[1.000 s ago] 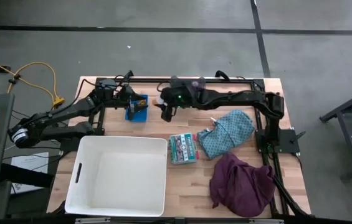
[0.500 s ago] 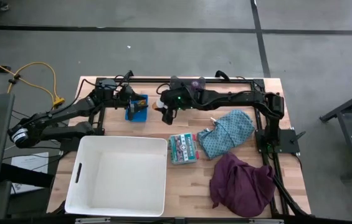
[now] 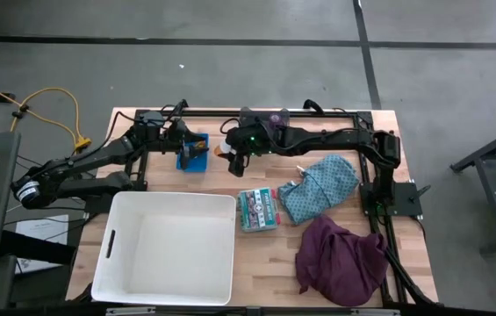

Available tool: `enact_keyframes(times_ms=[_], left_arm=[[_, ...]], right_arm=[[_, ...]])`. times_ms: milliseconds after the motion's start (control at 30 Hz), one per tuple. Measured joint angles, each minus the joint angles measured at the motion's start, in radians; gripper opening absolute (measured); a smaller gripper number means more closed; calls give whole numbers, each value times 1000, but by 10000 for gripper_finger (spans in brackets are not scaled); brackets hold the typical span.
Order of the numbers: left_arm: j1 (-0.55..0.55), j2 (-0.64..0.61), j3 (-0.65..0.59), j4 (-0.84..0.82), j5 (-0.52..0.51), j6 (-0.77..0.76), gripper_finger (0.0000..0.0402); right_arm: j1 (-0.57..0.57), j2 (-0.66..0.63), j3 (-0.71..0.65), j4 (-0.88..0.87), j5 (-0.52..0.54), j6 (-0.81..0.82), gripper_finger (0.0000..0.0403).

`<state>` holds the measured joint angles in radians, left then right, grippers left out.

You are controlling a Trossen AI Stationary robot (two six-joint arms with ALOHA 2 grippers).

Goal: Pick & place medical supplies in basket/bin
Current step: Put the orange pill bottle into the blue bin

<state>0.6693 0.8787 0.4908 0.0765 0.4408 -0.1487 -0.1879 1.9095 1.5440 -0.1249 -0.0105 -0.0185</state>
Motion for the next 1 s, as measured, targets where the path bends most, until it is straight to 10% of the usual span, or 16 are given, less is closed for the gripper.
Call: enact_keyframes(times_ms=[1000], left_arm=[[-63,0,0,37,-26,202,231]], right_arm=[[0,-2,0,-42,-24,0,187]])
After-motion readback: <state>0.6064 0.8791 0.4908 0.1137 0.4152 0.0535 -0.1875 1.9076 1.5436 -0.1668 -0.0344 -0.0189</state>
